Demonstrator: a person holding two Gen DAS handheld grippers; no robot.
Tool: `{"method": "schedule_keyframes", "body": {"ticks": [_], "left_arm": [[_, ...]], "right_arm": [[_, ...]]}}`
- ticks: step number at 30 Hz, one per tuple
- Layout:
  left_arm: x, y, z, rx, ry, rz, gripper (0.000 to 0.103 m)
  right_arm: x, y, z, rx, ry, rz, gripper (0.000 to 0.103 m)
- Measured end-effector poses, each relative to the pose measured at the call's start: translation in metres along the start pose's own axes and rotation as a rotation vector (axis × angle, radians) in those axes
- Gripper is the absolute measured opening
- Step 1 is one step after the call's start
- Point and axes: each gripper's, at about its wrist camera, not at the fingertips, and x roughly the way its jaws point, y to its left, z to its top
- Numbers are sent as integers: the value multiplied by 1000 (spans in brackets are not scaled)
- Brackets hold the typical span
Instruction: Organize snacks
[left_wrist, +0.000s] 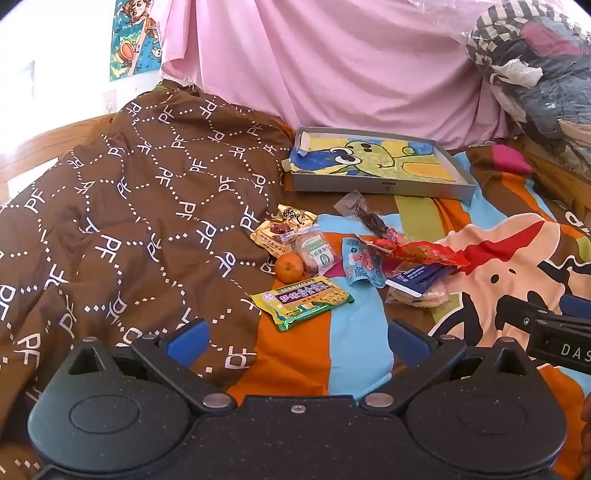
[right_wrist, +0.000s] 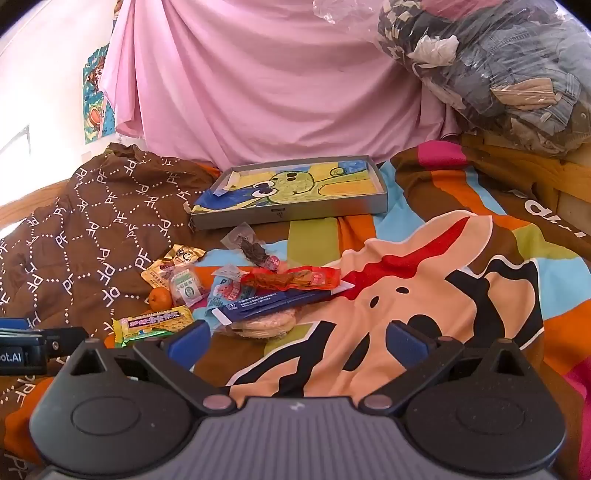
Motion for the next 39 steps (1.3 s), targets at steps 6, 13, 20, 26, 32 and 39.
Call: {"method": "schedule_keyframes", "body": {"ticks": [6, 13, 20, 26, 32, 39], "left_arm": [[0, 0, 0, 1, 3, 1, 102], [-1, 0, 0, 2, 5, -3, 102], [0, 0, 0, 1, 8, -3, 102], [-1, 0, 0, 1, 8, -3, 102], [-1, 0, 0, 0, 9, -2, 102], [-1, 0, 0, 0, 10, -2, 102]], "right_arm": [[0, 0, 0, -2, -3, -1, 103], [0, 1, 0, -2, -6, -1, 103], [0, -1, 0, -1, -6, 0, 103], [-1, 1, -1, 1, -8, 0, 103], [0, 1, -2, 2, -9, 1, 103], [0, 2, -1, 3, -9, 1, 103]]}}
